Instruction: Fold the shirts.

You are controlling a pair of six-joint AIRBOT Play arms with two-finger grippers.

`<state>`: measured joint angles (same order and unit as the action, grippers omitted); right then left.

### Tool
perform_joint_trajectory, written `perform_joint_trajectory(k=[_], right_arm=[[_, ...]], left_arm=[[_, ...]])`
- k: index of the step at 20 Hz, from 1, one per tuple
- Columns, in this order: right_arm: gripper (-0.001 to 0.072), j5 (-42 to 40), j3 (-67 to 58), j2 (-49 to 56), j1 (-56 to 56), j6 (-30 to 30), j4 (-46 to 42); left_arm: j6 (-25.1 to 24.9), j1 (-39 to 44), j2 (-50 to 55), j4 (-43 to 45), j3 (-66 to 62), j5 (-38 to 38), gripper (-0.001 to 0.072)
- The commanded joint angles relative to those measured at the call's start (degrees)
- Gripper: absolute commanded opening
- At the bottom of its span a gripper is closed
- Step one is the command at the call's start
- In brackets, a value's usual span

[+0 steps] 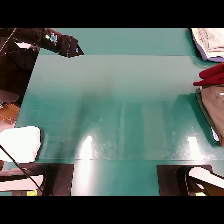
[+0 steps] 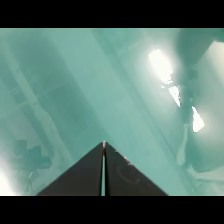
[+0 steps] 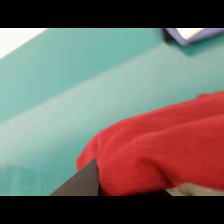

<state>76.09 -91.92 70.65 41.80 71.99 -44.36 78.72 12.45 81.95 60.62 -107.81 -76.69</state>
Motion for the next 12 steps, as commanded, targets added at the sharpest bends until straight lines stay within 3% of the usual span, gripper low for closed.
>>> perform_joint_trajectory(k=[1, 5, 10, 11, 12], right_arm=[[0.0014, 3.28, 5.16, -3.72, 2.73, 1.64, -10.10], [0.0017, 3.43, 14.43, -8.15, 6.54, 3.48, -20.76], [0.0033, 3.72, 22.01, -10.71, 14.78, 3.63, -26.84], [0.0185, 3.58, 22.38, -10.67, 16.20, 3.63, -28.11], [0.0455, 3.56, 22.25, -10.43, 17.59, 3.63, -29.22]], left_arm=[[-1.16, 0.02, 0.02, 0.50, 0.02, -0.50, 0.0028], [-1.27, 0.02, 0.02, 0.52, 0.02, -0.46, 0.0028], [-2.67, 0.02, 0.02, 0.52, 0.02, -0.50, 0.0028], [-2.67, 0.00, 0.02, 0.52, 0.02, -0.59, 0.0028], [-2.67, 0.02, 0.02, 0.52, 0.02, -0.81, 0.0028]])
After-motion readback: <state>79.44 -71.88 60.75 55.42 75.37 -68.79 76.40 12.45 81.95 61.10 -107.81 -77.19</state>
